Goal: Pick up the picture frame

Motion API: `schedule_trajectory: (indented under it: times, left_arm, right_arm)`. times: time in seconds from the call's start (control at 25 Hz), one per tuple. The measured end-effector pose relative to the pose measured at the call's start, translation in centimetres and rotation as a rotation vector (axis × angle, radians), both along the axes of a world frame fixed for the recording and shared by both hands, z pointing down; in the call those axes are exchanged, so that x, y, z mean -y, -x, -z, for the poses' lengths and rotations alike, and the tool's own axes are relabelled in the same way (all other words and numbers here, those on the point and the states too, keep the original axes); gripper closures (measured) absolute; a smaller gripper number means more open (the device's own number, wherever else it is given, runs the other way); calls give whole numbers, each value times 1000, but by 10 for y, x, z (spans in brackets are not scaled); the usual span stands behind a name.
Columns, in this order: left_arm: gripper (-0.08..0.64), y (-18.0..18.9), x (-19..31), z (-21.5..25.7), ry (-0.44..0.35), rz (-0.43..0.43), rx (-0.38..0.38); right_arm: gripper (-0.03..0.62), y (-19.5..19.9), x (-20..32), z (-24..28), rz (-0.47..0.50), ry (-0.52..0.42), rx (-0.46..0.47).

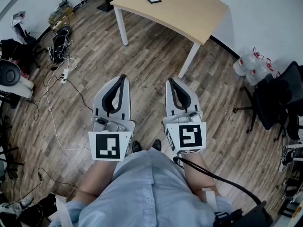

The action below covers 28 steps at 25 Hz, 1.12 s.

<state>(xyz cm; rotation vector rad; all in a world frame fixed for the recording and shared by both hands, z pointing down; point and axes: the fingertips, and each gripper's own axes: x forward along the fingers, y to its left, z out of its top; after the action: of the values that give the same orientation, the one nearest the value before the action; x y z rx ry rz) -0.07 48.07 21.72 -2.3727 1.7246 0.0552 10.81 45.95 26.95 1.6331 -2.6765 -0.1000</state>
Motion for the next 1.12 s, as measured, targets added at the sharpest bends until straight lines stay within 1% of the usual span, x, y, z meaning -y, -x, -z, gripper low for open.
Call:
schedule_trajectory:
  times: [0.32,0.48,0.6,0.68,0.72,0.8,0.84,0.96,1.08,1.12]
  left_arm:
    - [558,-16,3,-5,3,3,-1]
    - [558,-27,8,-8,10,13,-11]
    - [558,-31,14,-10,2,14,11]
    - [558,-32,19,-12,13,25,6]
    - [558,-31,22,-13,9,28,20]
    - [558,-28,31,-16,-10,28,62]
    - [558,-26,36,-17,-12,30,69]
    - [558,-22,59,-24,-1,33,56]
    - [558,-16,89,-30,23,37,21]
    - [558,-12,101,-31,21,34,23]
  right_arm:
    - [592,-18,2,-9,-6,14,9]
    - [592,-24,8,-15,43,44,37]
    - [591,-30,15,-17,40,42,39]
    - [591,-35,22,-19,29,44,38]
    - [591,-36,25,-21,26,48,38]
    - [591,-38,35,-24,23,56,36]
    - [591,-37,40,-27,23,60,34]
    - [591,-33,63,-34,26,76,24]
    - [591,-26,94,-39,29,91,17]
    - [591,-23,106,-39,27,92,14]
